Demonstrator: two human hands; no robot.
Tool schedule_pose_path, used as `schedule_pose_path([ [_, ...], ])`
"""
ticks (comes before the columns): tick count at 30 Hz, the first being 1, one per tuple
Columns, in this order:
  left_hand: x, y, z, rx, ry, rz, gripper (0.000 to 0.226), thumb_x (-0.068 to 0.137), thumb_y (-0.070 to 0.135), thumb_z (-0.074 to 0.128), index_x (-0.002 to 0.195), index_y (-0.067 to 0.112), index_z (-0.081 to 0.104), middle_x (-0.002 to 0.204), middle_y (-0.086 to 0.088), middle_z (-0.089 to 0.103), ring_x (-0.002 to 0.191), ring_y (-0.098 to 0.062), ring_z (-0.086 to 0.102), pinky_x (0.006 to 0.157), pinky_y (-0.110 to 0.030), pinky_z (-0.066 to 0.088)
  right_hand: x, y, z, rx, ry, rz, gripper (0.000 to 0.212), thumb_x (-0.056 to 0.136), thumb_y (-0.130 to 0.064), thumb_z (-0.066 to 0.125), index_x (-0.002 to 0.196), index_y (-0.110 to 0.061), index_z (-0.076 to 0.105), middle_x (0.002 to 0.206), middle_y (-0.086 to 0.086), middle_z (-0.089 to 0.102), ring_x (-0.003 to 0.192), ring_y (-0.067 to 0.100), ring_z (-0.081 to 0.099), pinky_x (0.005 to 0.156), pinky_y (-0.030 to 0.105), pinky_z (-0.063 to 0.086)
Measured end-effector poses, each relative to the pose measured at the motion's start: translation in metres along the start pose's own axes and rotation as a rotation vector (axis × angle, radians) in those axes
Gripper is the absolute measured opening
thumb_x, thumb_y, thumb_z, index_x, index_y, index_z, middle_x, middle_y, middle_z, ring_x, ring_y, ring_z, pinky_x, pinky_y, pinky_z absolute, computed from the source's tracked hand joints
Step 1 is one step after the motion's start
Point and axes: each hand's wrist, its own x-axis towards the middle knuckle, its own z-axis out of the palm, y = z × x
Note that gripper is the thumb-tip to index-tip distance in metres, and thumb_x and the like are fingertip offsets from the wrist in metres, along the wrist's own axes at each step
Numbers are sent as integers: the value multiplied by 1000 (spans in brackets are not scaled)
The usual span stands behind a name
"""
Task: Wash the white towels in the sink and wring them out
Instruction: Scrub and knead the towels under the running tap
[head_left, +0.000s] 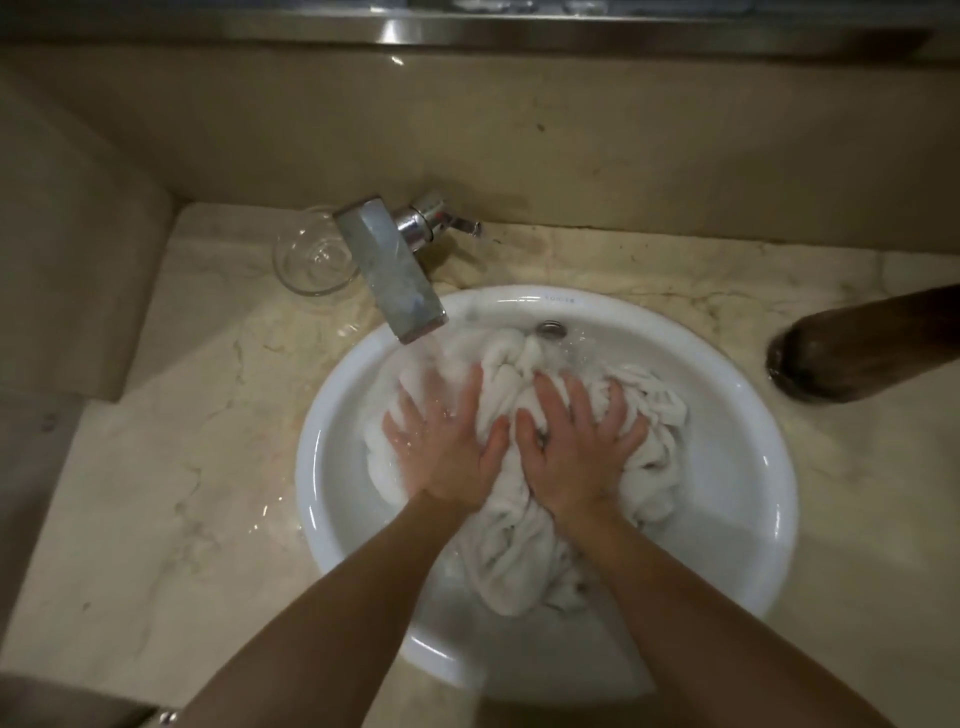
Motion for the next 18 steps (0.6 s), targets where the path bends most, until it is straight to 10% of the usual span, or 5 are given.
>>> schedule_pose_path([
  [8,11,-9,-29,-240,-21,-75,79,79,80,49,144,39,28,148,-8,30,130,-37,45,107,-48,35,32,1,-38,-54,-217,-59,59,90,-67,30,135,-35,50,137,0,58,123,39,38,96,52,33],
  [18,-63,-31,-60,-528,12,-42,52,66,59,65,110,36,50,99,5,67,95,-24,63,83,-34,47,-33,7,-85,474,-215,-234,40,66,-60,45,73,-25,62,75,3,60,87,24,55,72,32,38],
])
